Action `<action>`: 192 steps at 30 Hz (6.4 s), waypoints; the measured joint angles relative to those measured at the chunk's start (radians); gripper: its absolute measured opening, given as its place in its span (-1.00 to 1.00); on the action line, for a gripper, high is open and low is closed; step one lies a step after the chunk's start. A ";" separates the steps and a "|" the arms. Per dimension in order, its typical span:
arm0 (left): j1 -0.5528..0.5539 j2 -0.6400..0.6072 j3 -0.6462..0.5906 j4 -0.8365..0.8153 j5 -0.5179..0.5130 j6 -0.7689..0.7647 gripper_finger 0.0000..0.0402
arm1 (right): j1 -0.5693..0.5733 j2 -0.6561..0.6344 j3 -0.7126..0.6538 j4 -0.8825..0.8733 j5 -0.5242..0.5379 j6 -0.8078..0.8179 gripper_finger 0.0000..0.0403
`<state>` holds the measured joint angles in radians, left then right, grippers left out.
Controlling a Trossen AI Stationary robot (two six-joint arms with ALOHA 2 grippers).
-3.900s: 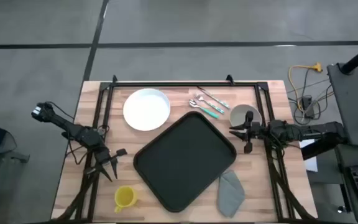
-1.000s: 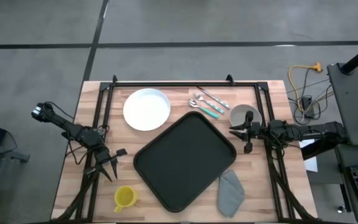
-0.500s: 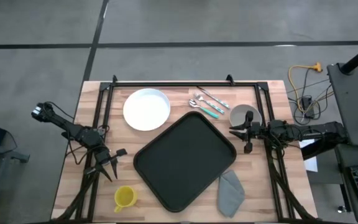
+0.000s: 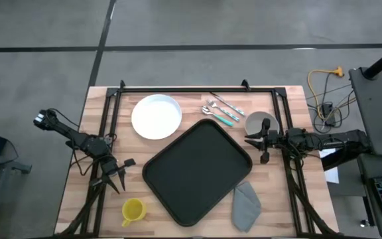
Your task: Set up tray
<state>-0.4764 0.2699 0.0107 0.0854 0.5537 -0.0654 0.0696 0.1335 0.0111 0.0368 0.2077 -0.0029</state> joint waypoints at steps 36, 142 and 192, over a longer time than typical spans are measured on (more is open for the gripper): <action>0.000 0.000 0.000 0.000 0.000 0.000 -0.56 | 0.000 0.000 0.000 0.000 0.000 0.000 -0.66; -0.237 0.873 0.903 -0.885 -0.582 -0.715 -0.56 | 0.000 0.000 0.000 0.000 0.000 0.000 -0.66; -0.388 1.007 0.919 -0.918 -0.657 -0.809 -0.56 | 0.000 0.000 0.000 0.000 0.000 0.001 -0.66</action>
<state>-0.8642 1.2766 0.9298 -0.8324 -0.1036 -0.8749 0.0696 0.1334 0.0111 0.0369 0.2078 -0.0016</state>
